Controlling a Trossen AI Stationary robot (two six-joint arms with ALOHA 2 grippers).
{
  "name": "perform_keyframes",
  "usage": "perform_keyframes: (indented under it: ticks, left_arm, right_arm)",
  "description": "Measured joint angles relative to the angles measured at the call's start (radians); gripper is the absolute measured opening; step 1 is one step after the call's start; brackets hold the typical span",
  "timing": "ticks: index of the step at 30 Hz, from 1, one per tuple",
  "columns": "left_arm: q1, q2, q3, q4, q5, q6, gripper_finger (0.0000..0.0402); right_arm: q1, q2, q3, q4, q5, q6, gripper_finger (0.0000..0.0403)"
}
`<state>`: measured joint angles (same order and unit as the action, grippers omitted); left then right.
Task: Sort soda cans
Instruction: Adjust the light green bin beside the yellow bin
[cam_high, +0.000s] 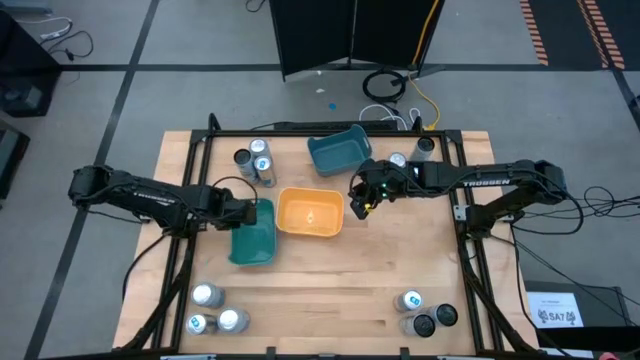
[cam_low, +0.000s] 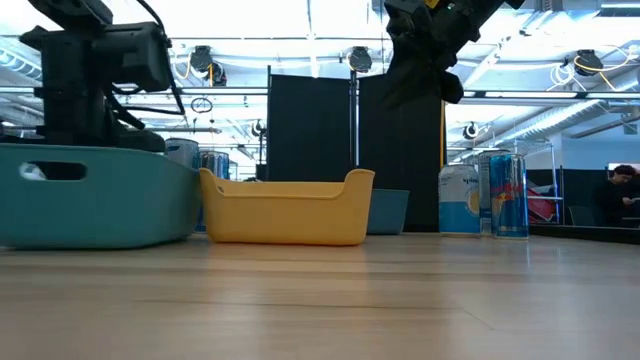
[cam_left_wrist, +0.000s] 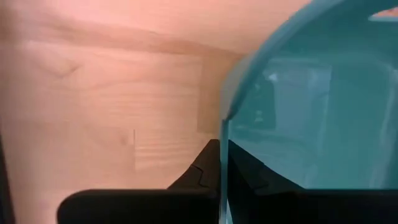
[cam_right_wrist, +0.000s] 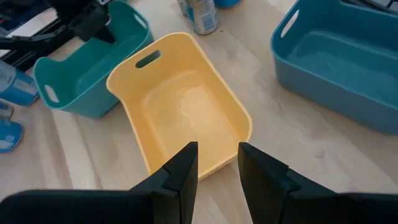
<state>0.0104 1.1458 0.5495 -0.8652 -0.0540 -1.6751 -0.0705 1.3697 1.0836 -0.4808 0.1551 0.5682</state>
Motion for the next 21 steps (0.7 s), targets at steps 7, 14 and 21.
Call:
perform_keyframes:
  ticks: [7,14,21]
  left_arm:
    - [0.016,0.002,0.014,0.055,-0.005,-0.022,0.0013]
    - [-0.005,0.087,0.075,0.076,-0.001,-0.022,0.0013]
    - [-0.030,0.198,0.128,0.073,0.023,-0.020,0.0013]
  right_arm:
    - [0.042,0.000,0.001,-0.091,0.000,0.008,0.0107]
    - [0.073,0.000,0.001,-0.208,0.022,-0.022,0.0107]
    - [0.080,0.000,0.001,-0.226,0.031,-0.040,0.0107]
